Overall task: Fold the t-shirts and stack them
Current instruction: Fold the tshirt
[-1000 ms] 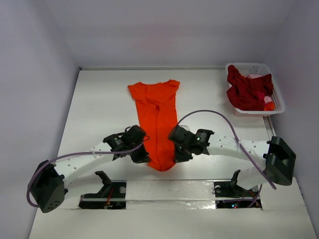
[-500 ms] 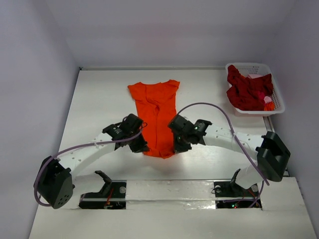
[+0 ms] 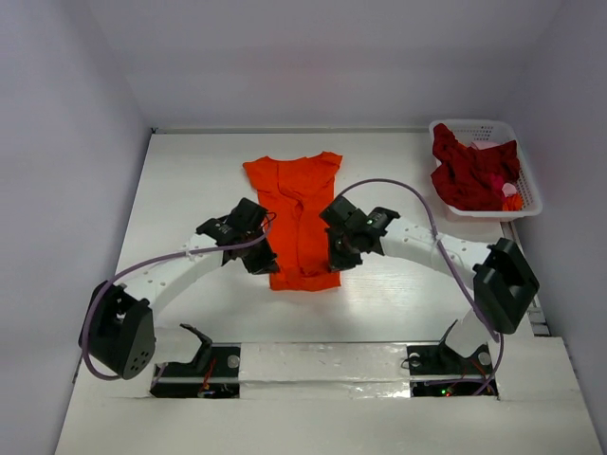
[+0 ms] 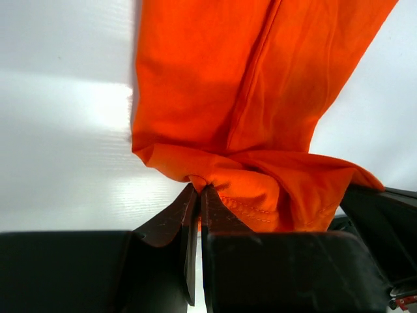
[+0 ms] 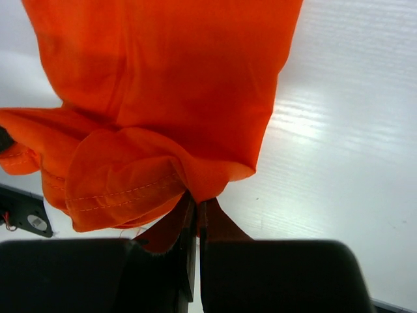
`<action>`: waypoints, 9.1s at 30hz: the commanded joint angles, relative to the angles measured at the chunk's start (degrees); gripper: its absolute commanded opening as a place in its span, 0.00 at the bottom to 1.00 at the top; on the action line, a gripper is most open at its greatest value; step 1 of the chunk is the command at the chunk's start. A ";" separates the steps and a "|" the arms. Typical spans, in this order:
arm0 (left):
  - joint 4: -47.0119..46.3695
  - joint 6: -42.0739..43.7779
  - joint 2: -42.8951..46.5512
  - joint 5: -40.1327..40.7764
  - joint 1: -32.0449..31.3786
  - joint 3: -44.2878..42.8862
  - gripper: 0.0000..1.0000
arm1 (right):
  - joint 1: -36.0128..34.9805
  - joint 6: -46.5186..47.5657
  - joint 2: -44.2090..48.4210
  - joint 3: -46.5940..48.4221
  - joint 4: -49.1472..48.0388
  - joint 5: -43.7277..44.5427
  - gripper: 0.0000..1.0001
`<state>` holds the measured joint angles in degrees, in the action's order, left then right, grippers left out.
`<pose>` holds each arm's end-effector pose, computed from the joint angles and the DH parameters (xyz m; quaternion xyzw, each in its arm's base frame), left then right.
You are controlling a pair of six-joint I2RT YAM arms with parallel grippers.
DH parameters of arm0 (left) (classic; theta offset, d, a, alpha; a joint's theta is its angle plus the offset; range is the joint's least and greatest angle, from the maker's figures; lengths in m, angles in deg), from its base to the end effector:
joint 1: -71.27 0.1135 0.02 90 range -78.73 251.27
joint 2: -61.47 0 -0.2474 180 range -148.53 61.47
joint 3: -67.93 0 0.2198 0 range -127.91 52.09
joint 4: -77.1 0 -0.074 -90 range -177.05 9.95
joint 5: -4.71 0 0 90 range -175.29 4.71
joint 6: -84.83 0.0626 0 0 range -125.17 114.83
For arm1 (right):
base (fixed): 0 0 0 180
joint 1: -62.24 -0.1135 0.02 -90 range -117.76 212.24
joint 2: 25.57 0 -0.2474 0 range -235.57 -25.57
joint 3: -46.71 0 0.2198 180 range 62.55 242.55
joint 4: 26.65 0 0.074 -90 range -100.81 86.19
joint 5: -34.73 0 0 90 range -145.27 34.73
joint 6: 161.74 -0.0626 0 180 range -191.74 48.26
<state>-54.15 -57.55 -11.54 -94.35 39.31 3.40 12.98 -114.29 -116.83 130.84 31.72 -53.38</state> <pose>0.1972 -0.1347 0.2035 -0.1476 0.9452 -0.2449 0.1576 0.1975 0.2261 0.2093 -0.0537 0.9756 0.1411 0.1592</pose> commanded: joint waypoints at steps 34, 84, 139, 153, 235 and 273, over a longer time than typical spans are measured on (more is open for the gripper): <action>0.58 10.10 -14.87 -2.45 7.88 -12.92 0.00 | 9.52 11.52 -13.06 14.59 2.48 -1.36 0.00; 1.19 15.12 -27.27 -1.59 12.28 -24.35 0.37 | 13.75 16.44 -25.10 26.37 2.83 -6.37 0.27; 1.02 15.20 -28.15 2.99 2.52 -20.48 0.00 | 9.97 17.58 -30.11 30.58 1.59 -7.96 0.00; 1.99 18.89 -30.78 4.66 10.26 -25.40 0.00 | 13.22 18.90 -35.74 41.39 5.55 -6.02 0.00; -14.44 14.77 -44.14 -3.94 27.13 -44.02 0.55 | 32.73 16.79 -38.89 58.95 4.75 -14.10 0.68; -16.91 10.55 -55.48 -6.93 31.26 -61.26 0.63 | 34.93 8.88 -57.01 73.39 -8.33 -27.11 0.74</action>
<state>-71.15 -47.43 -72.26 -99.94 70.28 -58.02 48.24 -104.78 -174.10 205.03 27.26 -79.54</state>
